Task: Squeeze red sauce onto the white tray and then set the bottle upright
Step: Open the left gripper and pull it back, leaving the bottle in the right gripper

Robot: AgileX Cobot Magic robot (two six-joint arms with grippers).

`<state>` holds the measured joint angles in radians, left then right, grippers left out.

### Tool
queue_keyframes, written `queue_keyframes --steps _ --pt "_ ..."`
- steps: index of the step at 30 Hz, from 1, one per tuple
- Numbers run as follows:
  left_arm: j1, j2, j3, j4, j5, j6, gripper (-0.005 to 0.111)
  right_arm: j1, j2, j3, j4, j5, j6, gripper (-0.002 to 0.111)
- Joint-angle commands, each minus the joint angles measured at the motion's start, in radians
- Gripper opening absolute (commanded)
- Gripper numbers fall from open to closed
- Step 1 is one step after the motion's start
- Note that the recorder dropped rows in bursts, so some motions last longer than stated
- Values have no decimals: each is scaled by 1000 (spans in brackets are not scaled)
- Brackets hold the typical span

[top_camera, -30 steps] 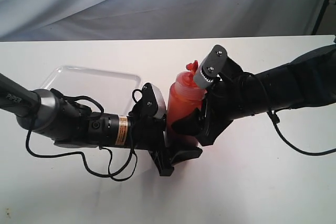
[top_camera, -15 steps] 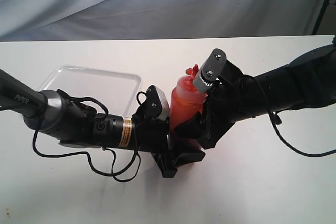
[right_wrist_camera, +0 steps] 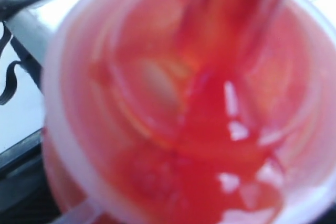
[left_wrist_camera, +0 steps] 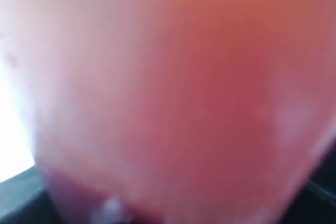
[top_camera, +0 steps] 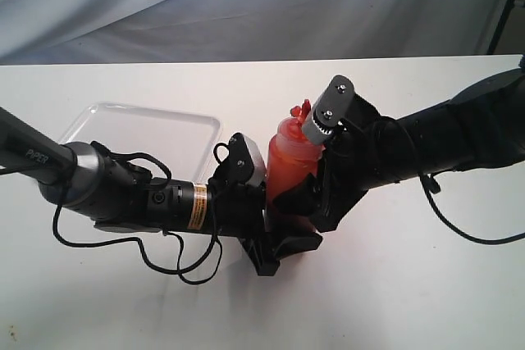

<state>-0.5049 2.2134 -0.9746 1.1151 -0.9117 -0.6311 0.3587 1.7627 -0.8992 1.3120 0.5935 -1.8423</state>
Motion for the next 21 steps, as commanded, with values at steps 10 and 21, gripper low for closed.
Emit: queue_keyframes --steps 10,21 --pt "-35 -27 -13 -6 -159 -48 79 1 14 -6 6 -94 -7 0" --pt "-32 -27 -13 81 -152 -44 105 1 14 -6 6 -94 -3 0"
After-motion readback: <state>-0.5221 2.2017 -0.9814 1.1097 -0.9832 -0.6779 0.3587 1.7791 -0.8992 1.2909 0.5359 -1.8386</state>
